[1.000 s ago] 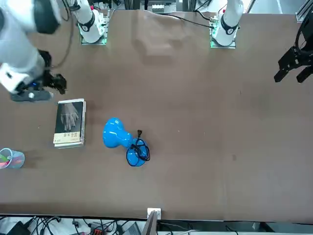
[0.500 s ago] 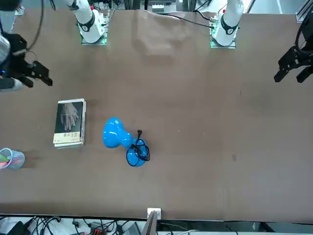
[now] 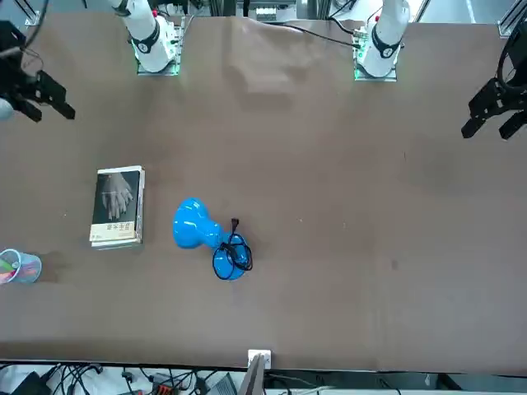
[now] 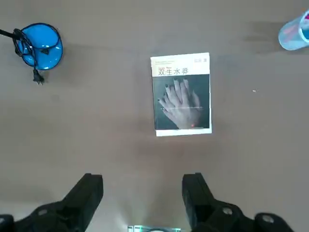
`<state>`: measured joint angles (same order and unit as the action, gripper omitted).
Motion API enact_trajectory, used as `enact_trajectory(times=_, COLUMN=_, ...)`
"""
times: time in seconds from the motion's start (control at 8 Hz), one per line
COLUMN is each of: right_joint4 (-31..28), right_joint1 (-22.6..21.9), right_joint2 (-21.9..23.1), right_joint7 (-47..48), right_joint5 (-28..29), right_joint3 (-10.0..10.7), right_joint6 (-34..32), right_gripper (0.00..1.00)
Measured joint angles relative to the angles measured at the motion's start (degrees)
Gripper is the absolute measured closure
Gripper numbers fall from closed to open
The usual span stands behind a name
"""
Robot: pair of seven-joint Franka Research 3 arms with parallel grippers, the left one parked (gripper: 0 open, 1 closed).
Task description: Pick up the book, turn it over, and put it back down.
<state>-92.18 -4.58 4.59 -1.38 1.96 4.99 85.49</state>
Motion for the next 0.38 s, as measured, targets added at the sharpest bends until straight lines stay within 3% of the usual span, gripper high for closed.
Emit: enact_trajectory(times=0.38, right_joint4=-1.5, right_joint1=0.9, right_joint2=1.3, right_joint7=0.0, right_joint5=0.0, right_joint3=-0.7, right_joint6=0.4, right_gripper=0.00)
